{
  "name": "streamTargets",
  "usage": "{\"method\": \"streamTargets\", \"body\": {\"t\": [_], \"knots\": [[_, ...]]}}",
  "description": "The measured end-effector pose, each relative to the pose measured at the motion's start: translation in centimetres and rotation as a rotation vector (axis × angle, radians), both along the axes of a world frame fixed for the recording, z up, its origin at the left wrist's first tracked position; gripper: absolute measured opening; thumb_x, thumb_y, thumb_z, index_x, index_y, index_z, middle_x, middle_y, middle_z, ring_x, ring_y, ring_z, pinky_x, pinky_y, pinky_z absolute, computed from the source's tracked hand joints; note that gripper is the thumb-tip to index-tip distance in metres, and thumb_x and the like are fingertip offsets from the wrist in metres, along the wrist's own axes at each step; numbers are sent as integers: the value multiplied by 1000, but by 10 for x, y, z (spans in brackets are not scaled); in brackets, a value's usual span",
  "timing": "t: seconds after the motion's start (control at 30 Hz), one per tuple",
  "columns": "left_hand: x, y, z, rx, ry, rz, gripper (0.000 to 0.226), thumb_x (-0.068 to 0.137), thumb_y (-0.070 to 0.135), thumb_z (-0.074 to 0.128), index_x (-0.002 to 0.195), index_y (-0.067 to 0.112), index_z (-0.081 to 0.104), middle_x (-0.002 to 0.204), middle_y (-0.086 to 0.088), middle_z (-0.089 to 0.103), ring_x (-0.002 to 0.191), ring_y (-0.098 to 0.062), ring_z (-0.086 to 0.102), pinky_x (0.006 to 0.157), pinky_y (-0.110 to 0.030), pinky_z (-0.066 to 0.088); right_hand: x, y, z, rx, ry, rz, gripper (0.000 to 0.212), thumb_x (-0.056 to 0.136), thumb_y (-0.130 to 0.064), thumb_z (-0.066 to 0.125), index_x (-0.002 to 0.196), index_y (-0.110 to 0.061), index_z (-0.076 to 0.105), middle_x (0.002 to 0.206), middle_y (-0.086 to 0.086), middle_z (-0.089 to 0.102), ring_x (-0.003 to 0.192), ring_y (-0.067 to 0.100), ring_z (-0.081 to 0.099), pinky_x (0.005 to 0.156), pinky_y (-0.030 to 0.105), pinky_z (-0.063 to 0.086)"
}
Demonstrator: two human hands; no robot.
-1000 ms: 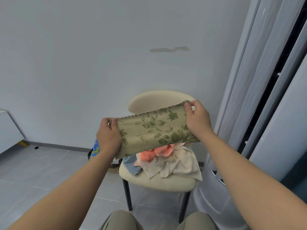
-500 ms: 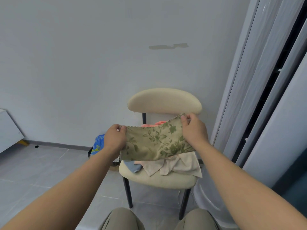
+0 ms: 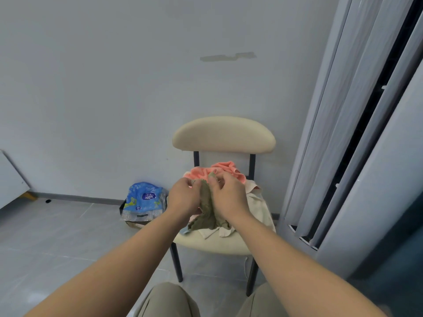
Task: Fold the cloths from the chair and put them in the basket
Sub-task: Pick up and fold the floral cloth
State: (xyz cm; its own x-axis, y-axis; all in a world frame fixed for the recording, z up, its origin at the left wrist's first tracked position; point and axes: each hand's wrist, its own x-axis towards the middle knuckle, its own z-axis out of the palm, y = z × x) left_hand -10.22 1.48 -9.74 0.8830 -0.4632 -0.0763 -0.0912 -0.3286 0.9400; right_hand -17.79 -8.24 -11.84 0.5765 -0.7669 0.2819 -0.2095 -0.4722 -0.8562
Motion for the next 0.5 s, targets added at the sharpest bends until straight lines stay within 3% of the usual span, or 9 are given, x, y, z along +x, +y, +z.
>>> {"method": "streamTargets", "body": {"t": [0.17, 0.5], "knots": [[-1, -1, 0, 24, -48, 2, 23, 102, 37, 54, 92, 17, 61, 92, -12, 70, 82, -28, 72, 65, -47, 65, 1, 10, -4, 73, -36, 62, 25, 101, -41, 58, 102, -19, 71, 91, -7, 72, 87, 11, 66, 84, 40, 56], [2, -3, -3, 9, -64, 53, 25, 103, 37, 53, 94, 15, 61, 90, -11, 70, 83, -26, 71, 72, -50, 64, -7, 18, 2, 29, -76, 100, 15, 99, -30, 64, 97, -19, 74, 83, -15, 68, 81, 0, 64, 77, 22, 53]]}}
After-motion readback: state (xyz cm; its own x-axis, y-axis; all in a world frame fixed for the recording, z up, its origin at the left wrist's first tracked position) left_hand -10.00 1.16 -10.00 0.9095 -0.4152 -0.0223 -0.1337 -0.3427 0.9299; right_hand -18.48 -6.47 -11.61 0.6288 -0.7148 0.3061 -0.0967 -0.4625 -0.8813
